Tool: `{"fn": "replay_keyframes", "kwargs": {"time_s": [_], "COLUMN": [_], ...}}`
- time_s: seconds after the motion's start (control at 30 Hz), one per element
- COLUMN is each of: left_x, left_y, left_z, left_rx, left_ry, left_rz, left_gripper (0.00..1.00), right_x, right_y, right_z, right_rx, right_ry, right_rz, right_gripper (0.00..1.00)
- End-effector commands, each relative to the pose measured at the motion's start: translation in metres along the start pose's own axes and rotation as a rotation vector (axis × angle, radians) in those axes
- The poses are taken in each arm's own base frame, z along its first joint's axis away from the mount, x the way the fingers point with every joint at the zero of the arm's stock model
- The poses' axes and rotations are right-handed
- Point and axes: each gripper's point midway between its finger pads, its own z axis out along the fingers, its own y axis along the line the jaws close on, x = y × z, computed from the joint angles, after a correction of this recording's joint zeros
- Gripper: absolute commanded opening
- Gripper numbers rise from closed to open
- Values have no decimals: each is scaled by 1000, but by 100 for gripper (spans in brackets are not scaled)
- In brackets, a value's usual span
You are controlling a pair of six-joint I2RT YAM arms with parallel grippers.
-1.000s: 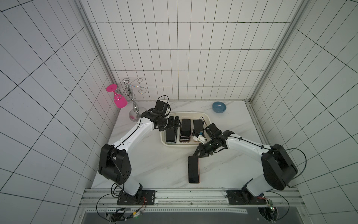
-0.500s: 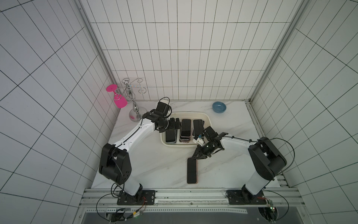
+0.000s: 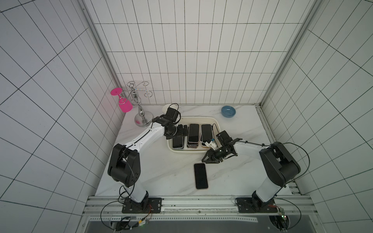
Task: Take the phone out of the storage box
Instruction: Place the phone at the center of the board, then pick up the phone from the storage box.
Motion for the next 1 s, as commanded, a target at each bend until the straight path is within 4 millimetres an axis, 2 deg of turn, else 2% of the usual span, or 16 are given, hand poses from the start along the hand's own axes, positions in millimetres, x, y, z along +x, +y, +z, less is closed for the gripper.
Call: {"fn": "replay_keyframes", "kwargs": {"time_s": [0.0, 0.17, 0.33, 0.53, 0.63, 0.83, 0.97], "left_x": [-5, -9, -17, -30, -34, -40, -39], "left_y": [-2, 1, 13, -28, -42, -41, -50], "left_z": [5, 10, 16, 35, 46, 68, 79], "left_rx": [-16, -90, -270, -276, -302, -373, -348], "left_ry": [-16, -15, -12, -11, 5, 40, 55], "left_rz": [10, 17, 2, 81, 122, 142, 169], "left_gripper": [98, 98, 98, 98, 98, 98, 98], "right_x": [21, 23, 22, 8, 3, -4, -3], "right_y": [-22, -15, 7, 22, 21, 14, 11], "right_z": [-2, -15, -46, -83, -98, -114, -116], "right_rx": [42, 54, 109, 237, 263, 270, 267], "right_ry": [44, 21, -47, -121, -160, -213, -219], "right_rz": [113, 107, 48, -23, -5, 24, 27], "right_gripper": [45, 51, 62, 68, 70, 71, 71]}}
